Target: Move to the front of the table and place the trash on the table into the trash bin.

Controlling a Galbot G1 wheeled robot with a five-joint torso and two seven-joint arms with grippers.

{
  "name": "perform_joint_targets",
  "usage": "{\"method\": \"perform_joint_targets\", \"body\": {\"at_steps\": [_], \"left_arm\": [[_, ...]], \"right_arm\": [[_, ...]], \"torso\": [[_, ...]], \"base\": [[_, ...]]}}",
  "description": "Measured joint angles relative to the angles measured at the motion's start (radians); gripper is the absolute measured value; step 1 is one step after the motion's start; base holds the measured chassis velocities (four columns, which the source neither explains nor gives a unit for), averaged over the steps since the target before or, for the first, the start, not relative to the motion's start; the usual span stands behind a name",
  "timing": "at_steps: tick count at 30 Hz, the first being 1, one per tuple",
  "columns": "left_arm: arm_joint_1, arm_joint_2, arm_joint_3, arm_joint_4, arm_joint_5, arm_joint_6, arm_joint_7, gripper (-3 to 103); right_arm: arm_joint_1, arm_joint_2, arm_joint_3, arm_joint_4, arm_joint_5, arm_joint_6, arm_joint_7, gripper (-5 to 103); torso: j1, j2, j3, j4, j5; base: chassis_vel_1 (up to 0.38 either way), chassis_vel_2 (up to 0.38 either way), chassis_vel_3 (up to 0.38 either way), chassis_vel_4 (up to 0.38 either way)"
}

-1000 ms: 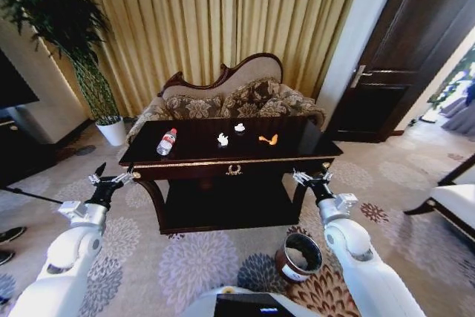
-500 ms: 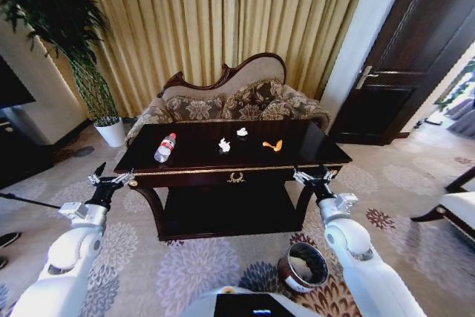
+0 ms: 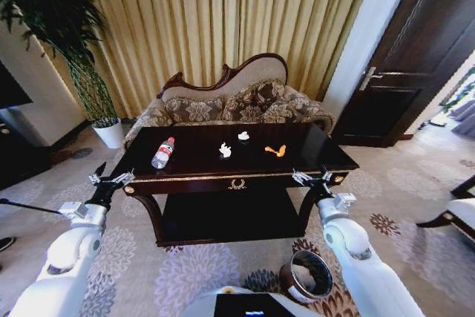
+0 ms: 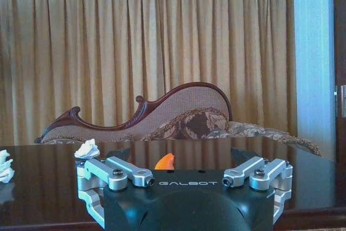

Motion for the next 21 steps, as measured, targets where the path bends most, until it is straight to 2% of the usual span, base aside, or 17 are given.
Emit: {"method": "perform_joint_targets", "body": {"at_steps": [12,14,17,20,21], "left_arm": [[0.007,0.006,-0.01,-0.019,0.003,0.016,-0.024,100],[0.004,0.01,-0.014,-0.021,0.002,0.025,-0.028,100],[0.006,0.009,-0.016,-0.024,0.002,0.027,-0.03,100],[0.027,0.004,-0.026,-0.042,0.001,0.043,-0.039,100],[0.027,0.004,-0.026,-0.042,0.001,0.043,-0.039,100]], "right_arm": [[0.028,-0.021,-0.019,0.012,0.019,-0.029,0.0,100],[0.067,-0.038,-0.038,0.022,0.041,-0.078,0.0,100],[0.083,-0.047,-0.045,0.026,0.051,-0.098,0.0,100],[0.163,-0.09,-0.081,0.027,0.098,-0.174,0.0,100],[0.163,-0.09,-0.081,0.027,0.098,-0.174,0.0,100]], "torso": [[0.0,0.0,0.0,0.0,0.0],[0.0,0.0,0.0,0.0,0.0],[0.0,0.0,0.0,0.0,0.0],[0.0,0.0,0.0,0.0003,-0.0001],[0.0,0.0,0.0,0.0003,-0.0001]], "base": [[-0.004,0.004,0.004,-0.003],[0.0,0.0,0.0,0.0],[0.0,0.0,0.0,0.0],[0.0,0.0,0.0,0.0],[0.0,0.0,0.0,0.0]]}}
